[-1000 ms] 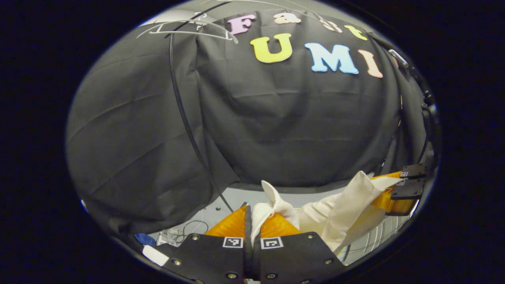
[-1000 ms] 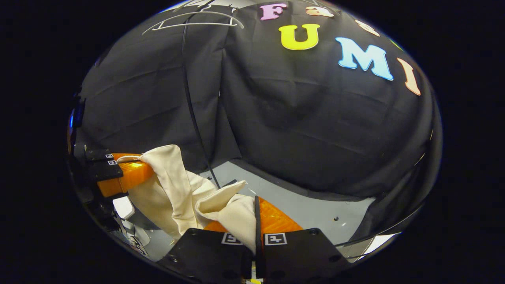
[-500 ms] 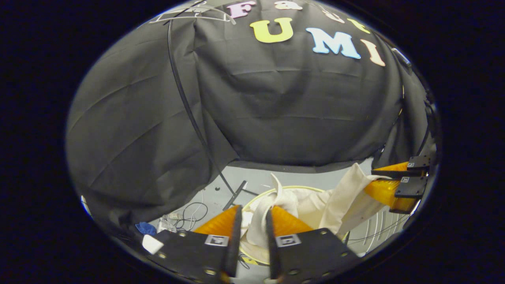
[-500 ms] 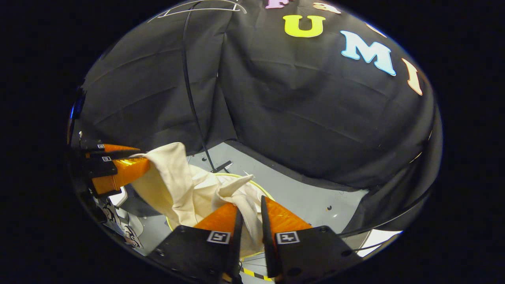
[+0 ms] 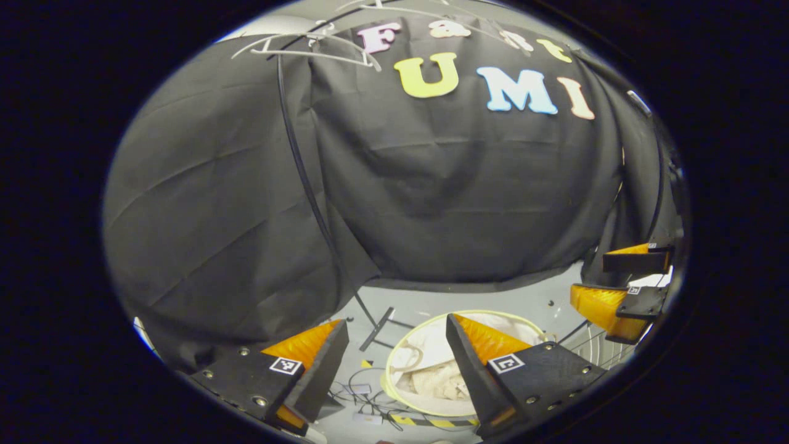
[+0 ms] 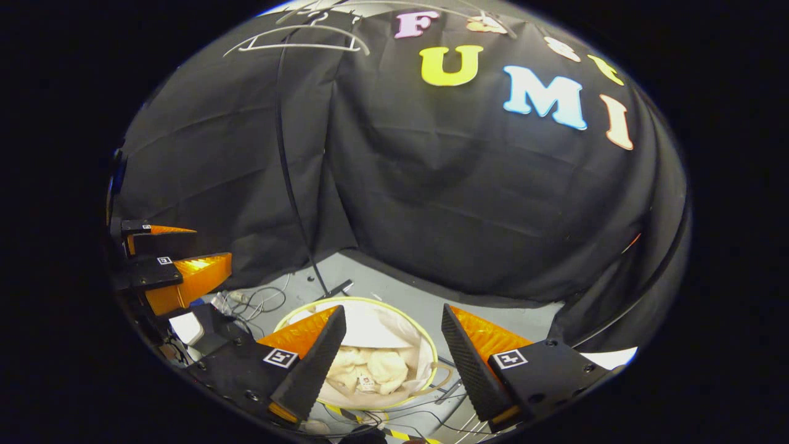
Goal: Grasp the clothes on the hanger with both hands and then place them into the laundry hamper below.
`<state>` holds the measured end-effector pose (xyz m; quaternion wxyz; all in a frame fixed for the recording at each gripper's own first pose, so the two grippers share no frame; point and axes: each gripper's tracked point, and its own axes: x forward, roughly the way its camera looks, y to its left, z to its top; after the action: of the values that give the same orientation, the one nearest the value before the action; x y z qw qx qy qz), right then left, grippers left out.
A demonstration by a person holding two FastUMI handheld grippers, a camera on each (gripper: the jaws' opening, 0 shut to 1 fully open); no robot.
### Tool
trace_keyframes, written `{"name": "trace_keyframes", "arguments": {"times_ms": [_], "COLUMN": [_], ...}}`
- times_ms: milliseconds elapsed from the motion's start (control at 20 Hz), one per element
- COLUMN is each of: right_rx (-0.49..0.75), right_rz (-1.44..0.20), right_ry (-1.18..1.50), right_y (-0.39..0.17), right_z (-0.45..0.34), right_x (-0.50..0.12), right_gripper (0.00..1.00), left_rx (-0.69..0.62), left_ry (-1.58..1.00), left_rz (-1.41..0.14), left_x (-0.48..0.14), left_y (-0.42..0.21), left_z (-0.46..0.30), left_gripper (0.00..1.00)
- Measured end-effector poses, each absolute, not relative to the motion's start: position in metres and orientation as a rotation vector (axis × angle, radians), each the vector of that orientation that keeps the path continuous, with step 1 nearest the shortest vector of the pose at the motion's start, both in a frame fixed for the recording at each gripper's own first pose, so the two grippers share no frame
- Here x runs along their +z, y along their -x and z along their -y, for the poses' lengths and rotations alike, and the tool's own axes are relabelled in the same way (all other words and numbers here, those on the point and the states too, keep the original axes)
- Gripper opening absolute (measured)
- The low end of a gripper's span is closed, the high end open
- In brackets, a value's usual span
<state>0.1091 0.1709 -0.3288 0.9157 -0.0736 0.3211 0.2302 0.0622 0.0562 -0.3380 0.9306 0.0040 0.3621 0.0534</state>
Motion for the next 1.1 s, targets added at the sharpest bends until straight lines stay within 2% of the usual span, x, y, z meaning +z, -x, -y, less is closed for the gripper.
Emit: {"name": "trace_keyframes", "arguments": {"times_ms": [550,1100], "right_rx": [0.255,0.107], "right_rz": [-0.334,-0.112], "right_ry": [0.014,0.090], "right_y": [-0.086,-0.032], "right_z": [-0.130,-0.048], "right_x": [-0.150,-0.032], "right_gripper": [0.97,0.97], "left_rx": [0.027,-0.024], "left_ry": [0.007,0.061], "left_rz": [-0.364,-0.153], "left_x": [-0.158,-0.027], "left_y": [-0.079,-0.052], "left_z": [-0.088,-0.089], "left_gripper": [0.94,0.94]}}
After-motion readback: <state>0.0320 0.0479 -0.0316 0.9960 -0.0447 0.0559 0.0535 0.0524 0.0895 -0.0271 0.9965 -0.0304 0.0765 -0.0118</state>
